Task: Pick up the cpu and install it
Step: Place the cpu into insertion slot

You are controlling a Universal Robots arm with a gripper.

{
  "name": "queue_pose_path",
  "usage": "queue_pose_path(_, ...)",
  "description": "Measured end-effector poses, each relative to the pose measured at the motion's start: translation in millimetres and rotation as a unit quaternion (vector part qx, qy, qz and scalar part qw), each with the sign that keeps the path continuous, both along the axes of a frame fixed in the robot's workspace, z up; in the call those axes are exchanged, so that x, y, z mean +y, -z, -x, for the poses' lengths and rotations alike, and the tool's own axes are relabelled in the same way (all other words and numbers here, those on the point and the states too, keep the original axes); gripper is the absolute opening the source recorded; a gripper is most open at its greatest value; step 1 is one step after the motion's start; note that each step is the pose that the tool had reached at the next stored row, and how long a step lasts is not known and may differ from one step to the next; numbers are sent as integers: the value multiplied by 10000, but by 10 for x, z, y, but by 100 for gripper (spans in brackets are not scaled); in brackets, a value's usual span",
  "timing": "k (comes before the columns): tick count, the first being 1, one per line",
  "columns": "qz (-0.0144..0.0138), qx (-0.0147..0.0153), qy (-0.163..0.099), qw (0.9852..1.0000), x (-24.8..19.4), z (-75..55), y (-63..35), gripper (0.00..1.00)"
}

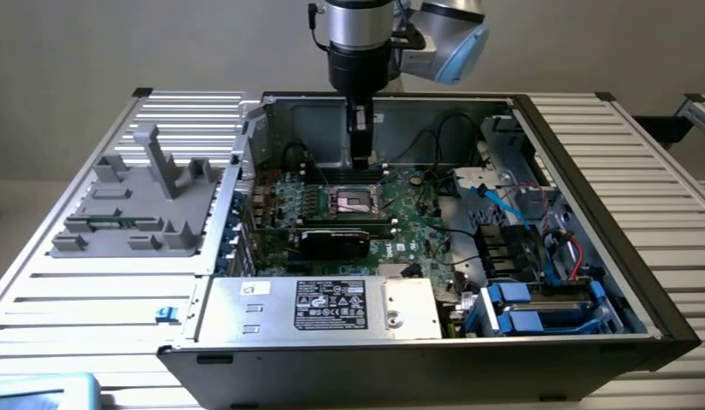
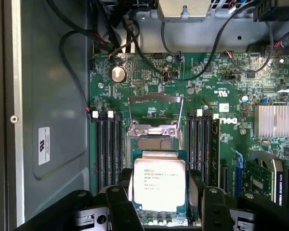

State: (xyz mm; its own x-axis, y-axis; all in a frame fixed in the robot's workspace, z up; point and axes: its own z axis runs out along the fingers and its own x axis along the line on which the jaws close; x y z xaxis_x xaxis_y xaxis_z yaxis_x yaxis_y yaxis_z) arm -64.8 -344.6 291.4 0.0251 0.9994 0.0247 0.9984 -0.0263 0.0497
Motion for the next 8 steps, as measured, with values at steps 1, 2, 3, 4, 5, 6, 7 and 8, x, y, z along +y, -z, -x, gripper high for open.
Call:
queue_pose_path(1,-4,0,9,10000,-5,0,19,54)
queue_pose_path(2,-7,0,17,10000,-9,0,37,54)
queue_pose_path(3,-10,-1,25,10000,-13,0,54,54)
queue_pose_path(4,-12,0,36,10000,-15,0,74,54)
queue_pose_path(5,-12,0,45,10000,-17,1,92,54)
queue_pose_path(6,-14,0,53,10000,-18,0,109,54)
queue_pose_path(7,-15,0,62,10000,-19,0,127,54)
queue_pose_path(8,-16,0,70,10000,-20,0,145,54)
